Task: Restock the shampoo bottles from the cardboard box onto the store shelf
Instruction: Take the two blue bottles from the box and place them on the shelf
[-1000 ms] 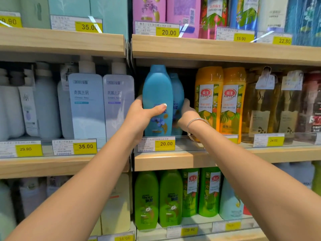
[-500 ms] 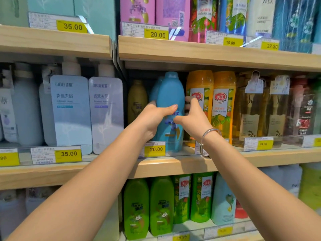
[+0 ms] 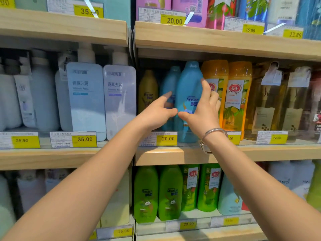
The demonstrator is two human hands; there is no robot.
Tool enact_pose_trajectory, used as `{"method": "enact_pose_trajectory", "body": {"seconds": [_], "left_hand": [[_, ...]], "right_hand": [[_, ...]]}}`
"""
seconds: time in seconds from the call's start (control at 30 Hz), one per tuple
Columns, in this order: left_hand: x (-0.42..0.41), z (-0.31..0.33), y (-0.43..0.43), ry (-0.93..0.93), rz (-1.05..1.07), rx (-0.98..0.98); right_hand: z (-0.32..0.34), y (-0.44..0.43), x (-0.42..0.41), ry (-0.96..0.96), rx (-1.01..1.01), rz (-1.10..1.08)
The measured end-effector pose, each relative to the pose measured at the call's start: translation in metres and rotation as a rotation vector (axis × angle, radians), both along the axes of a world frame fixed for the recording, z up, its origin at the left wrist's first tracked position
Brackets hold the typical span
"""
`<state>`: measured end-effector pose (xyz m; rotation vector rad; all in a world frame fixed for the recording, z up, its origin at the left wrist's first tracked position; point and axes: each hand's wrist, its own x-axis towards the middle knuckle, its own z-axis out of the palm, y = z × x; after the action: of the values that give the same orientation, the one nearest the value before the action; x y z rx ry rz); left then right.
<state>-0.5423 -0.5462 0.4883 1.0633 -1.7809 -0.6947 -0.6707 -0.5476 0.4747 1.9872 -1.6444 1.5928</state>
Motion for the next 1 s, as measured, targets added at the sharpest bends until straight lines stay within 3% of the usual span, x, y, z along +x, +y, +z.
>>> {"method": "enact_pose_trajectory", "body": {"seconds": [0.2, 0.3, 0.4, 0.57, 0.8, 1.0], "left_hand": [[0.045, -0.023, 0.04, 0.177, 0.179, -0.41], [0.075, -0.051, 0.066, 0.185, 0.254, -0.49], [0.106, -0.087, 0.089, 0.198, 0.336, -0.499], [0.153, -0.171, 0.138, 0.243, 0.545, -0.331], [0.193, -0.306, 0.221, 0.349, 0.833, 0.084], [0.214, -0.406, 0.298, 0.454, 1.06, 0.393]], "right_hand": [[-0.021, 0.037, 0.039, -0.12, -0.327, 0.175], [-0.044, 0.06, 0.069, -0.169, -0.348, 0.395], [-0.075, 0.084, 0.103, -0.212, -0.207, 0.584], [-0.16, 0.111, 0.15, -0.165, 0.156, 0.787], [-0.294, 0.149, 0.194, -0.013, 0.718, 0.919], [-0.391, 0.207, 0.225, 0.069, 0.927, 0.934]]}}
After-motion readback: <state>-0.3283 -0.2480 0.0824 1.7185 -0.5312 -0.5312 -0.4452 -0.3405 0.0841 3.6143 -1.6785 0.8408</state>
